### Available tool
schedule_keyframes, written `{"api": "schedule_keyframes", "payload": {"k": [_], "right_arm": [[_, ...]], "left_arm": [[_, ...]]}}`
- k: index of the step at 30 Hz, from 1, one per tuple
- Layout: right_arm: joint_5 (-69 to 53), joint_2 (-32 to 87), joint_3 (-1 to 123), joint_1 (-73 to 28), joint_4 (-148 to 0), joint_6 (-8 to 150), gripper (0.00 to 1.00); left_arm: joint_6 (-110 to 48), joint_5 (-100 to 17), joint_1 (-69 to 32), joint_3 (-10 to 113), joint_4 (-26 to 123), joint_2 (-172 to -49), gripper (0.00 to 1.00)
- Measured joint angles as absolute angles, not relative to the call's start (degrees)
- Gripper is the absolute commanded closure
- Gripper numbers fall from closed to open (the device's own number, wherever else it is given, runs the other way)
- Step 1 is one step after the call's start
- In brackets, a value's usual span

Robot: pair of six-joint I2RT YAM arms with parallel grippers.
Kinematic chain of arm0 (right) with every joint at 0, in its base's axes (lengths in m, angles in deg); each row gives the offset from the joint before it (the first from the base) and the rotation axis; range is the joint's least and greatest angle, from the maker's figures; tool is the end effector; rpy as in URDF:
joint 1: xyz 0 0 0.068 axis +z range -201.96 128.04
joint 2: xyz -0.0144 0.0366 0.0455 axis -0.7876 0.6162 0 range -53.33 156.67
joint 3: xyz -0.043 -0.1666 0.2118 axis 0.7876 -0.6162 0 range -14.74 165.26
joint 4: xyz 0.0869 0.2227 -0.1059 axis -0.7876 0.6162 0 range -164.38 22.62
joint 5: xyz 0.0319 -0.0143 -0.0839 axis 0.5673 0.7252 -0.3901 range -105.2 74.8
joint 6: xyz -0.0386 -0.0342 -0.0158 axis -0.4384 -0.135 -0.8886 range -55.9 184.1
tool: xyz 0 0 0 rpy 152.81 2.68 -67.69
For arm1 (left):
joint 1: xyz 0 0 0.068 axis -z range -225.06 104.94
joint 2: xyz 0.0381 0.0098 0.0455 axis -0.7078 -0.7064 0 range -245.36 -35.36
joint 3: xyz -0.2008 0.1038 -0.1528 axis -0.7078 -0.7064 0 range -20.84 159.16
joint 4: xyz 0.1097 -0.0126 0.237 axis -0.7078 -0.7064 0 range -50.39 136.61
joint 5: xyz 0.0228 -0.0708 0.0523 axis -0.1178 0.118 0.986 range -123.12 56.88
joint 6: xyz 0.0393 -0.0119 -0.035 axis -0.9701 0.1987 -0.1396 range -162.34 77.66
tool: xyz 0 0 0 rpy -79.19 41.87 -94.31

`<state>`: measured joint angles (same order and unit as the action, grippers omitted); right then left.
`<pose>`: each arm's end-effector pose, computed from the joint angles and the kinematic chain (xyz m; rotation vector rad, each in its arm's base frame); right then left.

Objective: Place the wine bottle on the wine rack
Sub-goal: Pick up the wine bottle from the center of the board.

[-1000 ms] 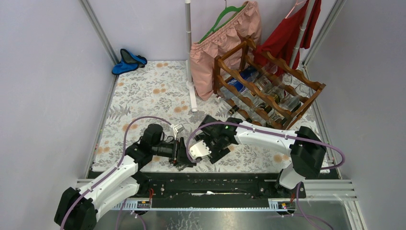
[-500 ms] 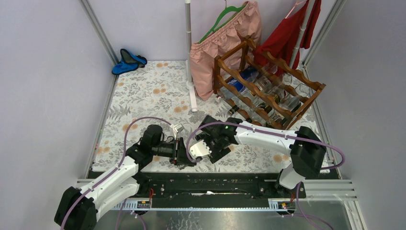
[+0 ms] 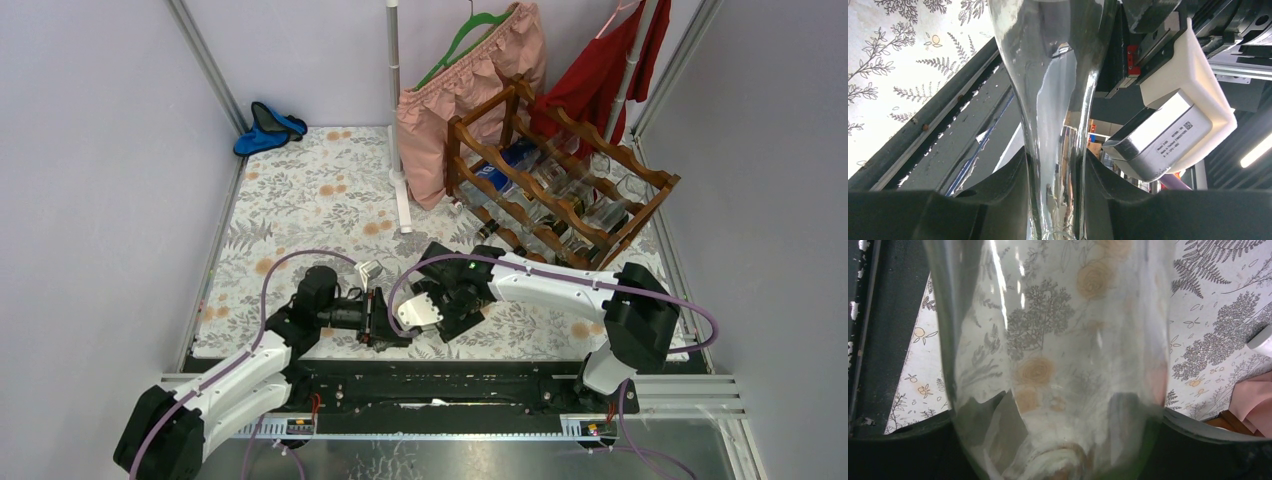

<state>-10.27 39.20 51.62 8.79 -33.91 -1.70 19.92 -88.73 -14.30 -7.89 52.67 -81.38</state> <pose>0.1544 0.2818 0.2226 -2.4485 1.2055 0.0925 0.1212 -0.1064 0.1774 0.0920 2.4426 -1.8782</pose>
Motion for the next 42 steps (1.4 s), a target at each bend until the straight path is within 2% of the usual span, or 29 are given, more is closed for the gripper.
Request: {"api": "schedule_keyframes", "payload": {"k": [2, 5, 19, 25, 29, 32, 42], "right_arm": [[-10.2, 39.2, 51.6, 8.8, -33.6, -1.4, 0.09], [-10.2, 39.2, 51.6, 8.8, -33.5, -0.3, 0.01], [-7.9, 38.9, 58.4, 8.6, -29.1, 5.1, 0.00], [2.0, 35.6, 72.7, 8.0, -24.3, 8.1, 0.00], [11.7, 30.6, 83.5, 2.7, -22.8, 11.4, 0.00], [16.2, 27.0, 87.1, -3.1, -22.3, 13.5, 0.00], [21.1, 18.9, 85.2, -14.2, -21.7, 20.9, 0.00]], "left_arm": [[21.4, -89.1, -14.3, -8.8, 54.7, -81.5, 1.00], [23.2, -89.3, -14.3, -9.4, 56.5, -81.8, 1.00], [28.7, -88.4, -14.6, -11.1, 61.3, -81.9, 1.00], [28.6, -87.8, -14.9, -11.7, 62.2, -80.9, 1.00], [27.7, -88.4, -17.0, -11.7, 62.3, -80.9, 1.00], [27.7, -88.8, -20.4, -11.5, 63.8, -81.8, 1.00], [27.5, -88.2, -24.3, -2.1, 72.9, -93.2, 1.00]]}}
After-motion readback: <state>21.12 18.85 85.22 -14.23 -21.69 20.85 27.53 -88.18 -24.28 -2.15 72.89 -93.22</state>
